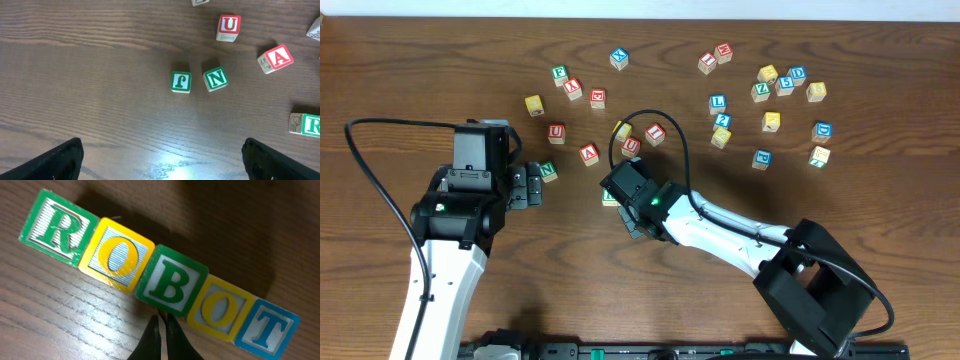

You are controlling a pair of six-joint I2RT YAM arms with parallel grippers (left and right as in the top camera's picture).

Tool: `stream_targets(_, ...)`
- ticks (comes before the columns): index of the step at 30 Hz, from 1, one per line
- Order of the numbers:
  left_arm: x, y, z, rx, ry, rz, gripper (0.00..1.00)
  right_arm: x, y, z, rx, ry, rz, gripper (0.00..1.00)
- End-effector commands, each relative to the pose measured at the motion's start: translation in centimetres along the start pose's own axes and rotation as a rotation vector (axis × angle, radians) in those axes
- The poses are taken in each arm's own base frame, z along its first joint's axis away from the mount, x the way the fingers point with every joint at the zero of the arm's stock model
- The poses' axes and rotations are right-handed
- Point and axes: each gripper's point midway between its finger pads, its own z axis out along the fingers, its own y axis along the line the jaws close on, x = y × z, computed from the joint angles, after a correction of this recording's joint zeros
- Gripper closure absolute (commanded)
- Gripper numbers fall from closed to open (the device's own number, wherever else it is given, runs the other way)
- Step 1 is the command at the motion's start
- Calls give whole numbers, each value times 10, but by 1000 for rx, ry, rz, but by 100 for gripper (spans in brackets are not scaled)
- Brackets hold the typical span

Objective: Spell out ROBOT

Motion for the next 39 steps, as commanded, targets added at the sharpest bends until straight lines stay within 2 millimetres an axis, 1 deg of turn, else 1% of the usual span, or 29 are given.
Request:
stream_targets(1, -1, 4, 0, -17, -2, 1, 0, 8, 0, 4, 6, 28, 29, 99)
stream_targets(4, -1, 4, 0, -17, -2, 1, 0, 14, 7, 4, -35, 56, 27, 99)
stream_targets(5, -1, 4, 0, -17, -2, 1, 0, 16, 12, -1, -66, 74, 27, 99)
stream_targets(6, -1, 4, 0, -17, -1, 1, 0, 15, 12, -10, -77, 80, 27, 99)
stream_targets(7, -1, 4, 0, -17, -1, 1, 0, 10, 9, -22, -65, 67, 28, 99)
stream_targets(9, -1, 4, 0, -17, -1, 1, 0, -6, 0, -46, -33, 7, 35, 99)
stream_targets(10, -1, 4, 0, -17, -1, 1, 0, -18, -5, -60, -16, -45, 43, 99)
stream_targets(13, -1, 4, 0, -17, -1, 1, 1, -32, -18, -79, 34, -128, 76, 99)
stream_targets(14, -1, 4, 0, -17, -1, 1, 0, -37, -31, -87, 95, -166, 109, 99)
stream_targets(16, -1, 4, 0, -17, -1, 1, 0, -40, -45, -89, 169, -188, 139, 99)
stream_targets(21, 0, 4, 0, -16, 2, 2, 0, -29, -77, -83, 259, -142, 245, 99)
stream_targets(25, 0, 4, 0, -16, 1, 2, 0, -25, -115, -83, 317, -107, 331, 99)
stream_targets(27, 0, 4, 0, -16, 1, 2, 0, -29, -144, -93, 321, -95, 416, 99)
stream_targets(28, 0, 4, 0, -16, 1, 2, 0, -32, -153, -98, 317, -96, 445, 99)
stream_targets(29, 0, 4, 0, -16, 1, 2, 0, -43, -176, -111, 291, -107, 527, 99)
stream_targets(30, 0, 4, 0, -16, 0, 1, 0, -47, -187, -116, 280, -113, 560, 99)
stream_targets(32, -1, 3, 0, -8, -3, 0, 0, -61, -222, -130, 219, -135, 628, 99)
stream_targets(34, -3, 3, 0, -7, -9, -6, 0, -63, -241, -135, 192, -140, 653, 99)
stream_targets(35, -4, -1, 0, 15, -15, -10, 0, -58, -254, -136, 204, -135, 683, 99)
stream_targets(37, -10, -13, -1, 83, -37, -15, 0, -51, -266, -136, 223, -120, 705, 99)
stream_targets(38, -13, -20, -2, 124, -49, -17, 0, -50, -271, -137, 232, -119, 695, 96)
stream_targets(39, -14, -22, -2, 134, -53, -17, 0, -49, -274, -137, 242, -119, 692, 95)
